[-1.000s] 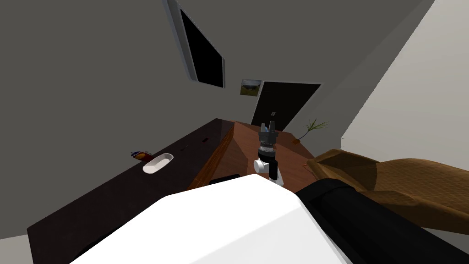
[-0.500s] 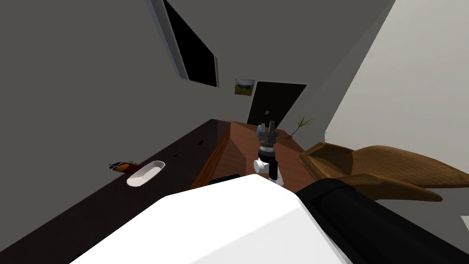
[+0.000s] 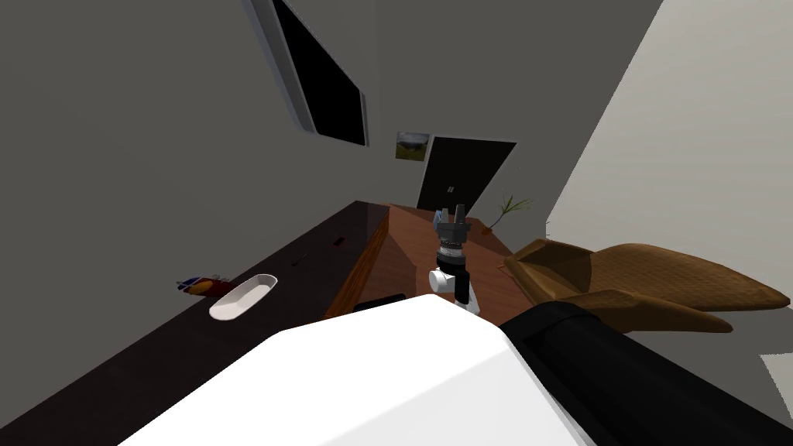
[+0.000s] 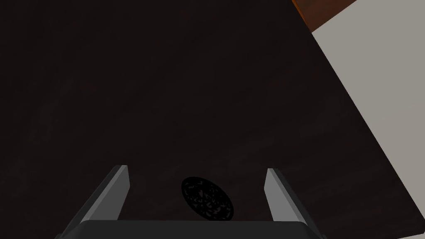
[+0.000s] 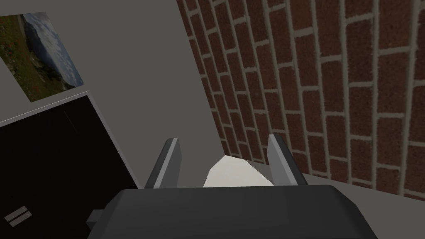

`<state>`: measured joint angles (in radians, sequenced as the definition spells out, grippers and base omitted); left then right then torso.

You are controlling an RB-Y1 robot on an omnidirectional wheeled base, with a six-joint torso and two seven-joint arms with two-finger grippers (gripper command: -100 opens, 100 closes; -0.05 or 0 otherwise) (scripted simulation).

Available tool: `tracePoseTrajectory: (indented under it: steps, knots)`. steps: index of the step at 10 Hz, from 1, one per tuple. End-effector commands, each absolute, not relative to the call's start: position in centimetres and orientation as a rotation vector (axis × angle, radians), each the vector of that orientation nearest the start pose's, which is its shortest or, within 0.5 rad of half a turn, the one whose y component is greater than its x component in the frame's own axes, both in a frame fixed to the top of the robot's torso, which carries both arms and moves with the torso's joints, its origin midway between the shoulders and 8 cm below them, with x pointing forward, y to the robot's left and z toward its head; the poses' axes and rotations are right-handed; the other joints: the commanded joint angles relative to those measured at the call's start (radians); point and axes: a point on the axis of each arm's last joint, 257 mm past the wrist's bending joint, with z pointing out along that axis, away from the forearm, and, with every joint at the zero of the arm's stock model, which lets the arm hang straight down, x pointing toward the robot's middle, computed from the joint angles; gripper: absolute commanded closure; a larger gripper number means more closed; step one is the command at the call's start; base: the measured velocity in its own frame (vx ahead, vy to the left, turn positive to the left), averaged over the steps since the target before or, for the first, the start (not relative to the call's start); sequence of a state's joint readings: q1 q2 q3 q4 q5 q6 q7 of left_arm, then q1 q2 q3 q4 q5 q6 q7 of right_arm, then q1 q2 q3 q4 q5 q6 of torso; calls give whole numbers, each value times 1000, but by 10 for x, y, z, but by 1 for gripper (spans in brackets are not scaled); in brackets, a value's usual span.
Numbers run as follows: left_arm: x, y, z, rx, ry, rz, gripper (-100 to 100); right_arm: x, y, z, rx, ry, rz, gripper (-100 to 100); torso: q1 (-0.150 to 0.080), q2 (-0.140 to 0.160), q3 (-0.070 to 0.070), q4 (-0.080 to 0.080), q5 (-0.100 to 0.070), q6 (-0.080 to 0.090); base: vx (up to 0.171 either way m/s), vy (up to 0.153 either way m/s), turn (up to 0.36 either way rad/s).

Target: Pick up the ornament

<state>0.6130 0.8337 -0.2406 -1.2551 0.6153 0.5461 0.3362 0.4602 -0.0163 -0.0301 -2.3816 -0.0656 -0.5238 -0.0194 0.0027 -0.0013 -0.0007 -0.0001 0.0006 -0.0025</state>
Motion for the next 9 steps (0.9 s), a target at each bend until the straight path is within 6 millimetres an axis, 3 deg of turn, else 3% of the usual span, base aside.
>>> tracePoseTrajectory:
  steps: [1,3,4,8,9]
  knots:
    - [1,553,-557,-2401,1641,188,-100,315,-283,85,555,468,1384,0,0,0,0,0,0,0,3,45,-14]
    - [1,551,-559,-2402,1641,188,-100,315,-283,85,555,468,1384,0,1,0,0,0,0,0,3,35,-8]
    - [1,551,-559,-2401,1641,188,100,315,-283,85,555,468,1384,0,0,0,0,0,0,0,0,0,0]
    - [1,551,-559,-2401,1640,187,100,315,-283,85,555,468,1384,0,-2,0,0,0,0,0,0,0,0]
    - [1,551,-559,-2401,1640,187,0,315,-283,85,555,468,1384,0,-2,0,0,0,0,0,0,0,0]
